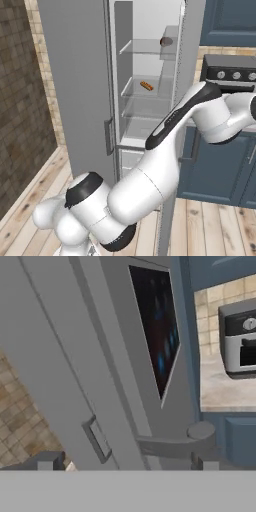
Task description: Pick up the frozen steak from the freezer, place it on any shelf in the fridge, and close the fridge and freezer doors when done.
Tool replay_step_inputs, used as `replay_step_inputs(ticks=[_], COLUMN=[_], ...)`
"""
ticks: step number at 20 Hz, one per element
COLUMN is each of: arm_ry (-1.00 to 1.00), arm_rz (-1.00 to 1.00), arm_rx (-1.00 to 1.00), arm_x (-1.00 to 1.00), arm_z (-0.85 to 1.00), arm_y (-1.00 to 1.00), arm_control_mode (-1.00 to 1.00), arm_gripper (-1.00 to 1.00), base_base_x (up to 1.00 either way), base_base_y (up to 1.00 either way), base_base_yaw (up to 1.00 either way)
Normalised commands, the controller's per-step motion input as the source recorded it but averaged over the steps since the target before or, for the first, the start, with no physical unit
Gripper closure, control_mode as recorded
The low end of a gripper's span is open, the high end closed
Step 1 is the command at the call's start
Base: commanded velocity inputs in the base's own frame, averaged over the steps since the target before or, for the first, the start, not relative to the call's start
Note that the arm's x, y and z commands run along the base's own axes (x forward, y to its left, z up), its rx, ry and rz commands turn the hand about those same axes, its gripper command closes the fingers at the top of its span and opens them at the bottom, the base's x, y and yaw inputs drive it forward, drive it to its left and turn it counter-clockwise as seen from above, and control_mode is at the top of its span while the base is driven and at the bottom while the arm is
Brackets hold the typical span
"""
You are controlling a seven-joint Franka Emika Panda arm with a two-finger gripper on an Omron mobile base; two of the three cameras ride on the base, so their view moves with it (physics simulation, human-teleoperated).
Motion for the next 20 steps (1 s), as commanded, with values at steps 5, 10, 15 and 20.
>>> replay_step_inputs(ticks=[5, 10, 15, 20], arm_ry=[0.0, 0.0, 0.0, 0.0], arm_rz=[0.0, 0.0, -0.01, -0.07], arm_rx=[0.0, 0.0, 0.0, 0.0], arm_x=[0.4, 0.29, 0.17, 0.15], arm_z=[-0.02, 0.0, 0.0, 0.0], arm_y=[-0.48, -0.35, 0.05, 0.32], arm_control_mode=[-1.0, -1.0, -1.0, -1.0], arm_gripper=[-1.0, -1.0, -1.0, -1.0], base_base_x=[0.0, 0.0, 0.0, 0.0], base_base_y=[0.0, 0.0, 0.0, 0.0], base_base_yaw=[0.0, 0.0, 0.0, 0.0])
